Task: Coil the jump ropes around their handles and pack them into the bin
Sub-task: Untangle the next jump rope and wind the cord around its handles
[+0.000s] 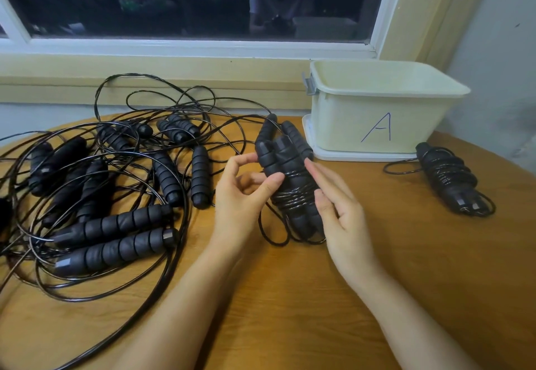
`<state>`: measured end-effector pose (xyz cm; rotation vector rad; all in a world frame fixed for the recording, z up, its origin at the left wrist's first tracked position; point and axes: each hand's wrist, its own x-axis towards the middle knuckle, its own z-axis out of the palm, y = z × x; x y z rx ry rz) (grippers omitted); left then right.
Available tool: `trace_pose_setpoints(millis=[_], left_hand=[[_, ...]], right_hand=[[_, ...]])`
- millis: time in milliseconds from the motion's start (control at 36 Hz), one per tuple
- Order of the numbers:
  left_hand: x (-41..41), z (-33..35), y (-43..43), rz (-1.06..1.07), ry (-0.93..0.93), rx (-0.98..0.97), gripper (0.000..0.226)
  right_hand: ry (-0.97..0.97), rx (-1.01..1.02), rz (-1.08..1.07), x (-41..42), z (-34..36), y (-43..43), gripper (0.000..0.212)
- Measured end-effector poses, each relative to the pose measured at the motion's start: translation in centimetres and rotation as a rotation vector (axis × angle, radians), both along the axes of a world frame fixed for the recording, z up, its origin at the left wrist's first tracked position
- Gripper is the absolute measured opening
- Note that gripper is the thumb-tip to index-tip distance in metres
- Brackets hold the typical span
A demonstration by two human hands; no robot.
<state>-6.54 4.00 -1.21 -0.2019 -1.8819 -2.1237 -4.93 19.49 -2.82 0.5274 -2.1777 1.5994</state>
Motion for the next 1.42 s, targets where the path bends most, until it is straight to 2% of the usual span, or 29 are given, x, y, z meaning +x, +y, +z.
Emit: trace_pose_setpoints(millis=[111, 250, 306, 417, 500, 611, 694, 750, 833, 917, 972, 1028, 1083, 1167, 1222, 1306, 1417], left_hand=[[0.1, -0.1, 0.2, 0.054, 0.004, -0.003, 0.044], [0.2, 0.0, 0.3, 0.041, -0.006, -0.003, 0.049], [0.2, -0.1, 0.3, 0.019, -0.012, -0.040, 0.053], [0.2, -0.1, 0.2, -0.072, -0.003, -0.155, 0.049], [0.3, 0.1, 0.2, -0.172, -0.007, -0.182, 0.059], [0.3, 0.4, 0.3, -0.150, 0.032, -0.231, 0.051], [0.2, 0.2, 0.0, -0.062, 0.035, -0.158, 0.043], [0.2, 0.1, -0.2, -0.055, -0.006, -0.083, 0.047], [0.0, 0.1, -0.3, -0.099, -0.106, 0.008, 0.054], [-0.1, 0.0, -0.4, -0.140, -0.165, -0.007, 0.052], [0.0, 0.0, -0.5, -0.157, -0.190, -0.005, 0.054], [0.0, 0.1, -0.6, -0.157, -0.206, 0.010, 0.055], [0.0, 0.1, -0.5, -0.138, -0.209, 0.014, 0.055], [0.1, 0.3, -0.4, -0.079, -0.201, 0.034, 0.045], [0.2, 0.4, -0.2, -0.044, -0.194, 0.054, 0.040], [0.3, 0.3, 0.0, -0.018, -0.186, 0.058, 0.045], [0.5, 0.2, 0.1, -0.006, -0.174, 0.022, 0.042]], right_hand=[[-0.005, 0.147, -0.006, 0.6, -0.2, -0.7, 0.051], [0.037, 0.495, -0.209, 0.8, -0.5, -0.8, 0.097], [0.035, 0.583, -0.270, 0.8, -0.4, -0.9, 0.106], [-0.025, 0.564, -0.260, 0.5, -0.5, -0.6, 0.099], [-0.014, 0.511, -0.269, 0.3, -0.3, 0.1, 0.096], [-0.074, 0.333, -0.188, 0.1, -0.1, 0.3, 0.098], [-0.169, 0.115, -0.041, 0.1, -0.3, 0.1, 0.097], [-0.215, -0.014, 0.036, 0.2, -0.3, 0.0, 0.096], [-0.232, -0.078, 0.066, 0.4, 0.0, 0.2, 0.092], [-0.209, -0.048, 0.060, 0.4, 0.1, 0.4, 0.074], [-0.205, -0.033, 0.065, 0.4, 0.0, 0.4, 0.070], [-0.187, -0.018, 0.051, 0.2, -0.3, 0.3, 0.069], [-0.110, 0.080, -0.027, -0.1, -0.6, 0.2, 0.072], [-0.034, 0.204, -0.123, -0.4, -1.1, 0.1, 0.075], [-0.019, 0.225, -0.142, -0.3, -1.2, -0.2, 0.071], [0.006, 0.255, -0.162, -0.4, -1.6, -0.5, 0.065], [0.015, 0.443, -0.157, -0.3, -1.7, -0.6, 0.071]])
